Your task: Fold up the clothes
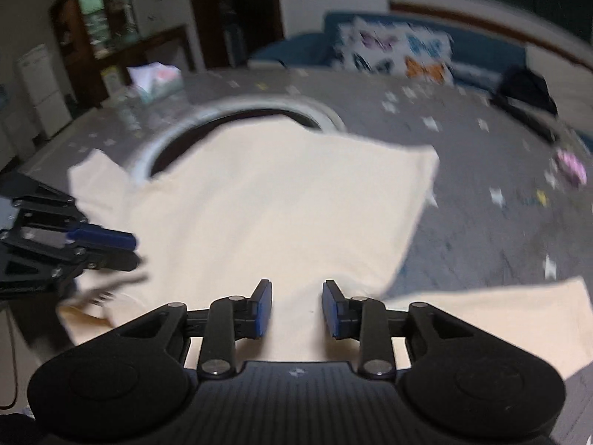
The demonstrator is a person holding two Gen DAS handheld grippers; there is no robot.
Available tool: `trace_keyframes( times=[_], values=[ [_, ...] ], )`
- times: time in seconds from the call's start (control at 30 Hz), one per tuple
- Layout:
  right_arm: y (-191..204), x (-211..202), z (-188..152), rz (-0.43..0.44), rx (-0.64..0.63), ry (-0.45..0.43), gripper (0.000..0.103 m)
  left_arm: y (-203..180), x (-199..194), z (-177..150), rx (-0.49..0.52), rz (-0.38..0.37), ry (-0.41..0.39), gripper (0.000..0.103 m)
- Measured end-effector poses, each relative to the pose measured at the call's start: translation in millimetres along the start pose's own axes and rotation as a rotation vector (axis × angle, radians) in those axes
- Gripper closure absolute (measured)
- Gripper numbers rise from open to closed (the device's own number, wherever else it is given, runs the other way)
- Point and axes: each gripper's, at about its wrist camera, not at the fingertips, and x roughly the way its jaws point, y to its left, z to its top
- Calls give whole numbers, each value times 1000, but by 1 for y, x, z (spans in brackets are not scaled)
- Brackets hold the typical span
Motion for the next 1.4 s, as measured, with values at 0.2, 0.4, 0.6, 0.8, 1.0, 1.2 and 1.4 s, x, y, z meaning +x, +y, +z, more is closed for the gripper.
trace_keyframes(
  times=[0.2, 0.4, 0.6, 0.8, 1.0, 1.2, 1.4],
  values=[
    [-12, -3, 4, 23, -8, 3, 70, 31, 18, 26, -43, 121, -18, 74],
    [-21, 9, 32, -1, -6, -47, 66, 77, 59, 67, -74, 310, -52, 52],
    [-53, 30, 59, -50, 72, -75, 65, 104, 97, 80, -81, 302, -7, 53],
    [-70, 43, 72, -66, 103, -96, 65, 97, 91, 77, -104, 200, -41, 96],
    [-83, 52, 73, -75, 148, -106, 65, 48, 60, 67, -6, 30, -96, 92],
    [-90, 55, 71, -83, 171, -105, 65, 38, 36, 62, 16, -13, -161, 73],
    [-96, 57, 72, -102, 182, -104, 65, 54, 48, 68, -63, 56, -114, 61]
  ],
)
